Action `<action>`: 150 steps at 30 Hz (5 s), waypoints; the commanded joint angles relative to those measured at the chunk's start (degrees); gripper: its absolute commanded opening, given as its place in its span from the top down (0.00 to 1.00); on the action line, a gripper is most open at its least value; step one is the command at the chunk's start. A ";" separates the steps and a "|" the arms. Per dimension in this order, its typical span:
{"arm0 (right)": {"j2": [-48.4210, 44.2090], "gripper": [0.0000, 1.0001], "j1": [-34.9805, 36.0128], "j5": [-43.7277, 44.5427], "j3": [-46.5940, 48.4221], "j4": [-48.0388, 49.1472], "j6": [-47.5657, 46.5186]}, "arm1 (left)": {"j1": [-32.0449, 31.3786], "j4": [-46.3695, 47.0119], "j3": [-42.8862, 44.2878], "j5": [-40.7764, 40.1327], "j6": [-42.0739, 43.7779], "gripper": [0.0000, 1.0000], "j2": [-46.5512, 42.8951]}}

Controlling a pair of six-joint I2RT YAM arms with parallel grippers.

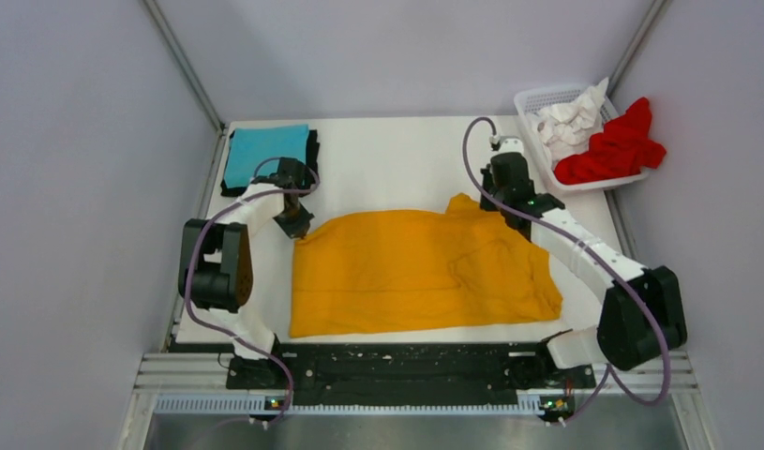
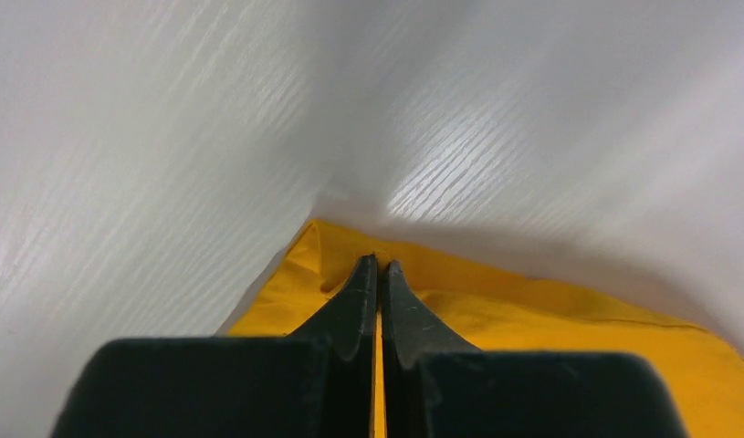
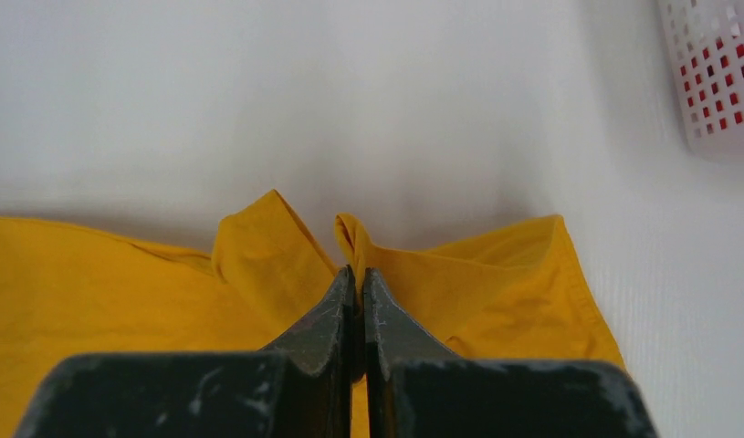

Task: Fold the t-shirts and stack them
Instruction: Fold the other side of the tshirt into a rectangle, then rotate the tshirt 90 degrees

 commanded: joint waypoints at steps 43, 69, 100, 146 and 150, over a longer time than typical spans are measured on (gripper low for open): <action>-30.28 1.00 7.44 -1.49 -12.48 -36.39 13.12 | -4.56 -1.06 -22.44 -7.88 -10.12 1.00 -25.91; -33.74 0.03 8.08 -15.96 -14.90 -41.55 14.61 | -5.70 -12.21 -19.67 -8.12 -7.80 0.01 -40.16; -26.78 0.01 8.59 -41.07 -28.64 -15.56 13.37 | -12.64 8.25 -21.26 5.69 -2.77 0.01 -17.75; 30.98 0.02 -9.40 -23.20 11.52 -2.28 13.43 | -24.67 8.62 -22.67 7.07 -18.11 0.01 -15.74; 39.22 0.03 -9.27 -27.46 22.90 -4.04 13.53 | -30.54 11.90 -22.26 8.78 -22.28 0.01 -13.69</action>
